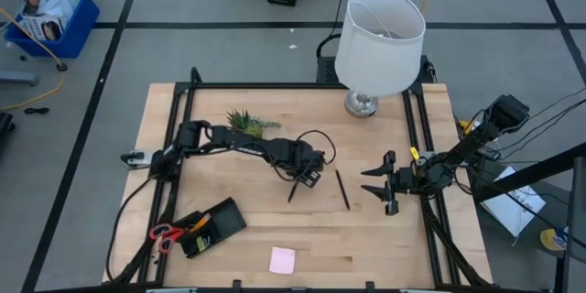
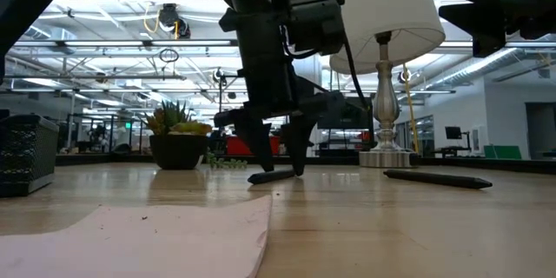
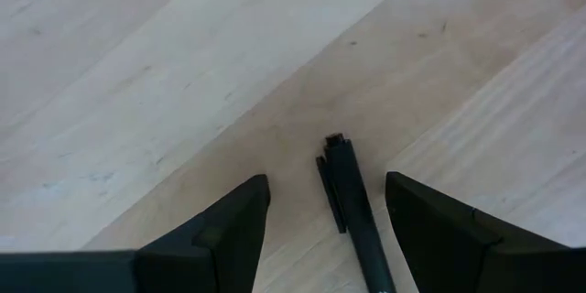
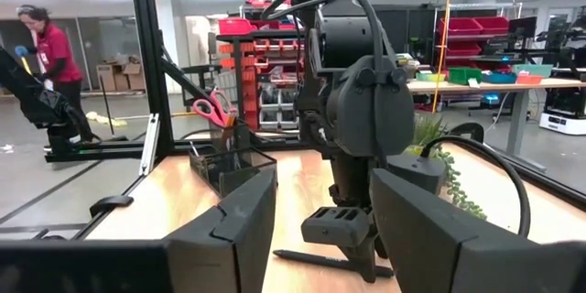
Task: Pick and place office supplies into organizer
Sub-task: Put the left pen into the top left section of the desk organizer
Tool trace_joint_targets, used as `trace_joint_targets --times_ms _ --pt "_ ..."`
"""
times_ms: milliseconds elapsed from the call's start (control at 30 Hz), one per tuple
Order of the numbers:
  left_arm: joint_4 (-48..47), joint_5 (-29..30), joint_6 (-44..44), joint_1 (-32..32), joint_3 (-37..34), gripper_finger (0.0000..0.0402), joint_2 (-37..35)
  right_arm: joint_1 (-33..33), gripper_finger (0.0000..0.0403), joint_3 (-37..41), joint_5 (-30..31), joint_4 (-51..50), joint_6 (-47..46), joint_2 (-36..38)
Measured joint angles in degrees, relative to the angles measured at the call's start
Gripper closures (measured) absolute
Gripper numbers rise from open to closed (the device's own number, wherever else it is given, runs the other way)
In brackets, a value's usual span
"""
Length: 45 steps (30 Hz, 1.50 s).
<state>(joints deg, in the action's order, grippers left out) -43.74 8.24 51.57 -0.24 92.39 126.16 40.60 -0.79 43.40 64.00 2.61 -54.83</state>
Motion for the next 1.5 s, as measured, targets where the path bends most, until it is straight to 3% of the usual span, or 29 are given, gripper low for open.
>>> trace_joint_targets --times_ms 400,700,1133,1500 --pt "-1.3 0.4 0.0 -0.1 -0.1 0.0287 0.1 0.0 0.023 0.0 0.0 0.0 0.0 0.0" --pt "-1.4 0.1 0.0 -0.2 -0.2 0.035 0.1 0.0 0.0227 0.0 0.0 0.0 0.0 0.0" --pt "-3.1 1.4 0.2 -2.3 -0.5 0.0349 -1.6 0.0 0.0227 0.0 0.0 0.0 0.0 0.0" --pt "-3.0 12.4 -0.7 -9.0 -0.4 0.0356 -9.7 0.0 0.0227 0.0 0.0 0.0 0.0 0.0"
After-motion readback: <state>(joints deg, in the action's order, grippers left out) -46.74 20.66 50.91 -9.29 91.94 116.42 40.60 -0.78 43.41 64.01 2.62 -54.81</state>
